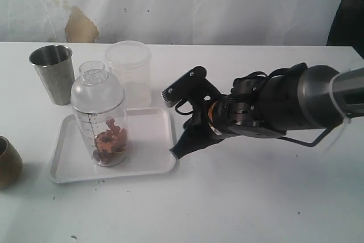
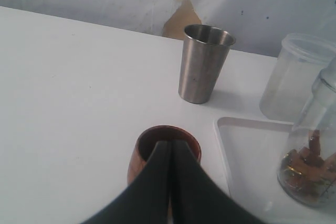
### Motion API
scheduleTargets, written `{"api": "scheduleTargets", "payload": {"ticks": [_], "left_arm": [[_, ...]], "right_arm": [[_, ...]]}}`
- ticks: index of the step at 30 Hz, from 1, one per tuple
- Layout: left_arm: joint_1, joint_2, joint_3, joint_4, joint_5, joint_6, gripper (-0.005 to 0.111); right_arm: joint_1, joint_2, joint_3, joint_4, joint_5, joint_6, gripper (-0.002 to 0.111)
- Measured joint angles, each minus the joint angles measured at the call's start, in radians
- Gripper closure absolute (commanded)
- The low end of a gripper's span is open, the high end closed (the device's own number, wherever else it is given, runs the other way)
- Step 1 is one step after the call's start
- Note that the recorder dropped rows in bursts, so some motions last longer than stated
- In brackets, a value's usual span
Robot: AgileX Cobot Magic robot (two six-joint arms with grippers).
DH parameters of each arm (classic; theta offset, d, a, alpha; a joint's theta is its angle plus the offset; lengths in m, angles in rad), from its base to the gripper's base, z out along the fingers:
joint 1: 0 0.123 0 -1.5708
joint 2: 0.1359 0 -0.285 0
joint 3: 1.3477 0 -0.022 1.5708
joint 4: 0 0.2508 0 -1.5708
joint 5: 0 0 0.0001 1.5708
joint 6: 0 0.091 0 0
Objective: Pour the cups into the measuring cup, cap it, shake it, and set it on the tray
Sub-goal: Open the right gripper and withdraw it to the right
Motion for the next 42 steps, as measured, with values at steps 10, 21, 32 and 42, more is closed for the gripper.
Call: {"api": "scheduleTargets", "payload": {"ticks": [10,21,32,42], "left_arm": [[0.000,0.000,0.000,0.000,0.000,0.000,0.106],[0.000,0.000,0.000,0.000,0.000,0.000,0.106],[0.000,0.000,0.000,0.000,0.000,0.000,0.106],[0.000,0.000,0.000,0.000,0.000,0.000,0.106]], "right_arm": [[-0.147,-0.044,0.000,0.135,0.147,0.011,0.108],[-0.428,-0.144,0.005,0.788,0.219,-0.556,0.108],[-0.461,-0.528,0.281,0.851,-0.176,-0.534,0.108],[-0.461,-0.888,0.528,0.851,-0.294,-0.531,0.108]]}}
